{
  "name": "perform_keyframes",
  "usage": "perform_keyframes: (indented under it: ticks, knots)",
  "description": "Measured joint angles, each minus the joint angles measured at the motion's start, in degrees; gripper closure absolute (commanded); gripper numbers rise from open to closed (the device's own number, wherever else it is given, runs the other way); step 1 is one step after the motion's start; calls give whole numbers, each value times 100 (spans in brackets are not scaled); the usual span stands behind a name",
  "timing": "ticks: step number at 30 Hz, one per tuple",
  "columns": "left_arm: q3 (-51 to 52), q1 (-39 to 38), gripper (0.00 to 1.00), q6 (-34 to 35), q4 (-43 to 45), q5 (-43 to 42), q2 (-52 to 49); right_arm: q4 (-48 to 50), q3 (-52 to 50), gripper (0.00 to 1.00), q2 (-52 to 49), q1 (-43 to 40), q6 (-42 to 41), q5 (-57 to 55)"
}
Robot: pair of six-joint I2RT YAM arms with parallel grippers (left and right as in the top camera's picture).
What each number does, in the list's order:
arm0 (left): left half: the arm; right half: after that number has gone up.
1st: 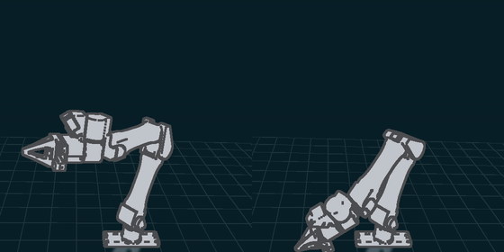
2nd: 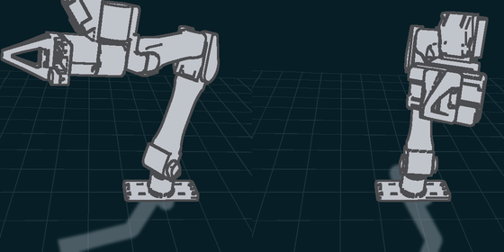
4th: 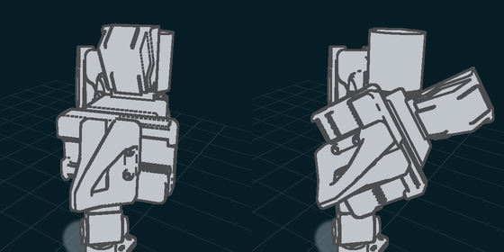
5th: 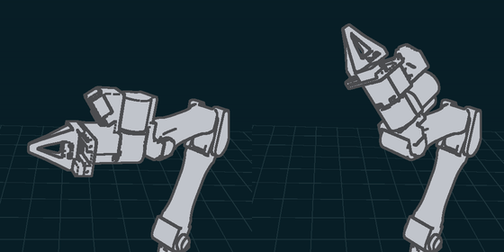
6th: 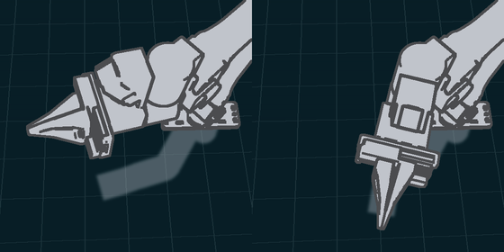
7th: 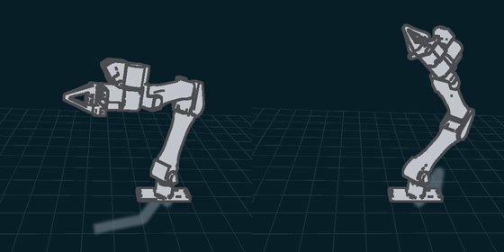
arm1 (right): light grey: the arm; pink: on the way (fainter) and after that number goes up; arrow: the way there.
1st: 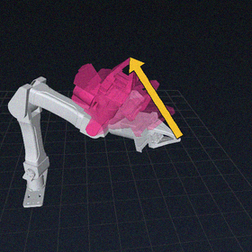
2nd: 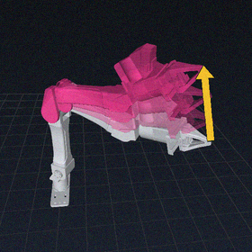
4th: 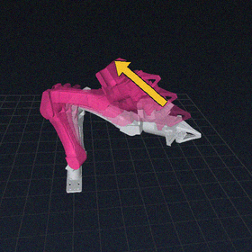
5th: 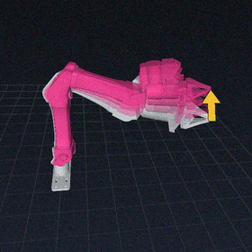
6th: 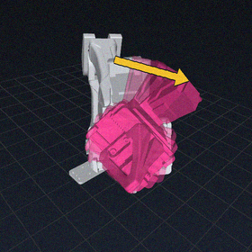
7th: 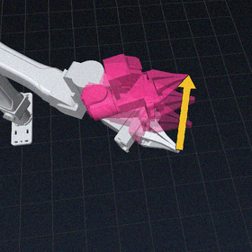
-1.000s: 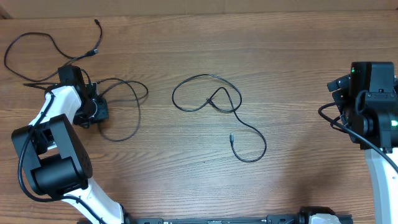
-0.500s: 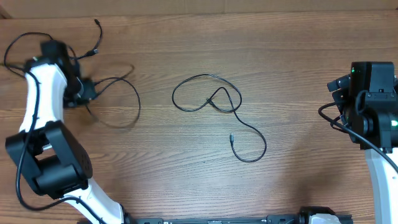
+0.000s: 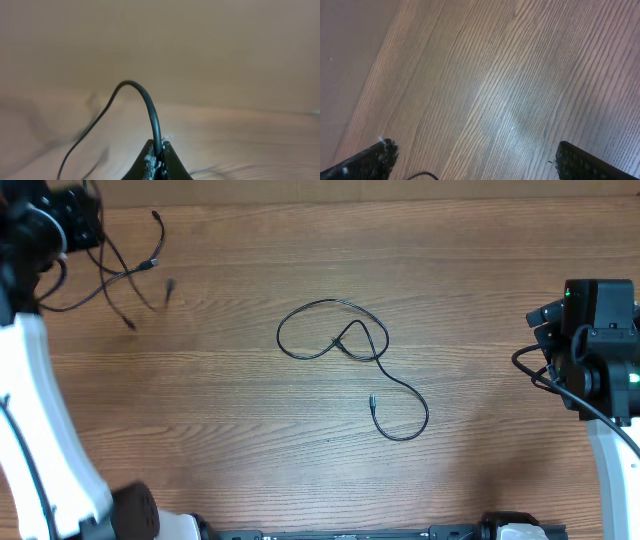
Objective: Untangle cables
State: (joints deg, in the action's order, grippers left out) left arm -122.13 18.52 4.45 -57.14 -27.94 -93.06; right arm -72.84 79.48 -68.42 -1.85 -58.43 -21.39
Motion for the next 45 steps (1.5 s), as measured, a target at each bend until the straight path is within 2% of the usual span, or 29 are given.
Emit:
perform_keyframes:
  ticks: [5, 8, 11, 17, 20, 26, 33, 45]
  knots:
    - [-122, -59, 96, 162, 686, -1561, 542, 0, 0, 0, 0, 2, 0, -2]
    - [-129, -190, 95, 238, 920, -2212, 627, -2, 0, 0, 0, 0, -2, 0]
    - [-129, -267, 95, 330, 874, -2496, 605, 0, 0, 0, 0, 0, 0, -2]
    - [-125, -264, 96, 1069, 391, -2597, 496, -2, 0, 0, 0, 0, 0, -2]
    - [-122, -245, 95, 1283, -153, -2428, 474, 0, 0, 0, 0, 0, 0, -2]
    - [-122, -22, 96, 1655, -1331, -1379, 409, -2, 0, 0, 0, 0, 0, 0]
    - [-122, 422, 96, 1700, -1976, -483, -155, 0, 0, 0, 0, 0, -2, -2]
    - [-114, 1690, 96, 1799, -2044, 308, -1521, -2, 0, 0, 0, 0, 0, 0]
